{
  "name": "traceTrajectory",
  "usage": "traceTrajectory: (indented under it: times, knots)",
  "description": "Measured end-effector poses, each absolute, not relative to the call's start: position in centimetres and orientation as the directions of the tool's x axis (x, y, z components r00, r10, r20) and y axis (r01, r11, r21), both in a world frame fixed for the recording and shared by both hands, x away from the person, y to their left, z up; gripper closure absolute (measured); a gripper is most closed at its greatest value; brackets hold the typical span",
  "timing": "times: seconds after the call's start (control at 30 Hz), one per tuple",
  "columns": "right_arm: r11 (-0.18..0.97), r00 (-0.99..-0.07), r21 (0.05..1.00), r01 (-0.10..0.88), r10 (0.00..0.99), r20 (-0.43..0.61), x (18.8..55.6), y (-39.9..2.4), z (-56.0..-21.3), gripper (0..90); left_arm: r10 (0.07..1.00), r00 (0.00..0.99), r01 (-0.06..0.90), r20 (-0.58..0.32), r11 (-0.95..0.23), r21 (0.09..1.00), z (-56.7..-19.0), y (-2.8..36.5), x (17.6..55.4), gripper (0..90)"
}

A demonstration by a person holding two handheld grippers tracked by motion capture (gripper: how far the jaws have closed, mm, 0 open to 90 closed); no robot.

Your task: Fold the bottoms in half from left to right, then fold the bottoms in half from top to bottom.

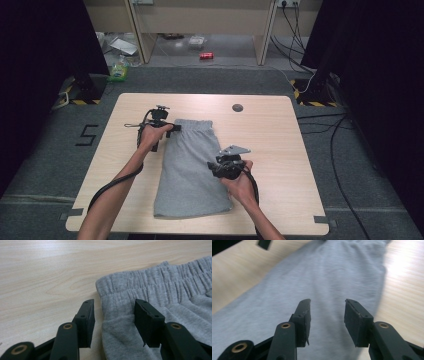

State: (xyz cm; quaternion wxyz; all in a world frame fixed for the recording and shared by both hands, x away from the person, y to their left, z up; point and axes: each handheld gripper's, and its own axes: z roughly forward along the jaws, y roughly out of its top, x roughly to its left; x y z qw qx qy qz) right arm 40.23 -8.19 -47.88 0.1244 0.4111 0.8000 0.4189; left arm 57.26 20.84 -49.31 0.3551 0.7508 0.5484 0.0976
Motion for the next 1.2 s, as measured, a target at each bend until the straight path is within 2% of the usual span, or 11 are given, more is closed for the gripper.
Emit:
traceTrajectory:
  times: [0.2, 0.4, 0.73, 1.2]
  knots:
    - [0.277, -0.597, 0.773, 0.570, 0.787, 0.158, 42.8, -9.4, -47.9, 54.1, 0.892, 0.393, 0.758, -0.223, -0.177, 0.627, -50.0, 20.5, 57.4, 53.2]
    - [0.250, -0.565, 0.771, 0.586, 0.808, 0.167, 44.1, -10.2, -48.0, 52.6, 0.894, 0.403, 0.753, -0.194, -0.204, 0.625, -50.0, 20.0, 57.2, 62.3]
    - [0.234, -0.548, 0.778, 0.583, 0.820, 0.164, 46.0, -10.5, -47.5, 50.4, 0.896, 0.400, 0.752, -0.190, -0.203, 0.628, -50.0, 19.9, 57.1, 63.4]
    - [0.196, -0.511, 0.776, 0.599, 0.840, 0.182, 49.8, -8.9, -47.3, 42.3, 0.897, 0.399, 0.747, -0.190, -0.198, 0.635, -50.1, 19.9, 57.0, 64.5]
